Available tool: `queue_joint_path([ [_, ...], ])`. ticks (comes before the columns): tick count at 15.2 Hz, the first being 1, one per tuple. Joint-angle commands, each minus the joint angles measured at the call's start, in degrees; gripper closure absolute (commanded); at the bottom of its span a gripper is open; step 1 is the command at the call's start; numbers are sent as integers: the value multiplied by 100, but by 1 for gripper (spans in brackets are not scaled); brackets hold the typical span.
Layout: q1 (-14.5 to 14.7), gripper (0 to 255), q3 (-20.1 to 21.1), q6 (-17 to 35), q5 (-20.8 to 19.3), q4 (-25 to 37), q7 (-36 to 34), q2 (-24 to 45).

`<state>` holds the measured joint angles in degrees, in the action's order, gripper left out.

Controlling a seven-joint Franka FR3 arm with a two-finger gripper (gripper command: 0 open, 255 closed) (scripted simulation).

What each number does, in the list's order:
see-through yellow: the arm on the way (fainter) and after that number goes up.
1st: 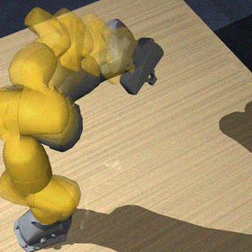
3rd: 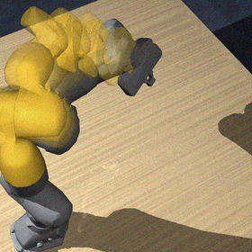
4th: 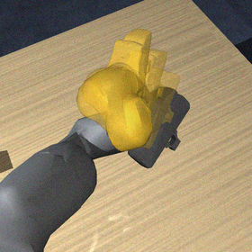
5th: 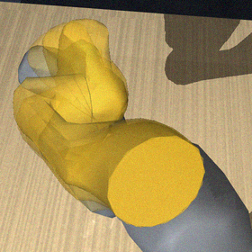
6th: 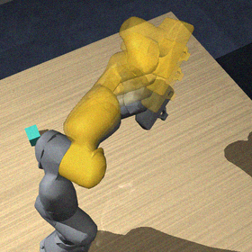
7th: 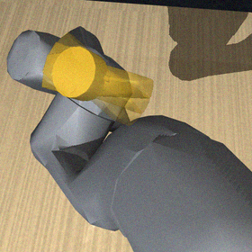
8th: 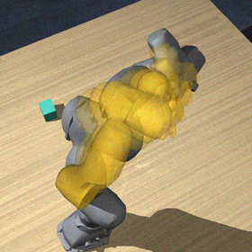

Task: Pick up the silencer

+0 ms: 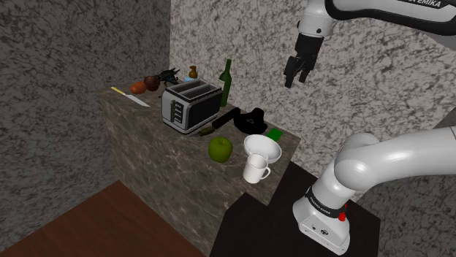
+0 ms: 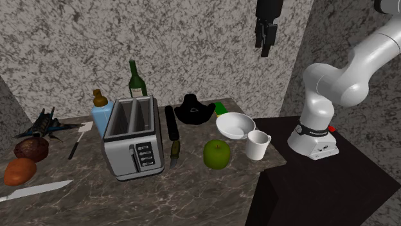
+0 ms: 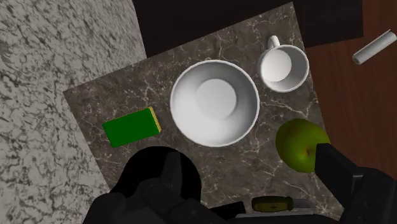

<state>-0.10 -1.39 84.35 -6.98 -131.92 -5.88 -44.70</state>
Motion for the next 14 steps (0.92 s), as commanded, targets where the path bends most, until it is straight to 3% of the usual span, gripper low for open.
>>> queue_joint_path([
  [1,0,0,0,0,0,0,0,0],
  [7,-230,0,336,956,179,-103,-1162,1003],
  [14,-501,0,607,1917,212,189,-2453,2427],
])
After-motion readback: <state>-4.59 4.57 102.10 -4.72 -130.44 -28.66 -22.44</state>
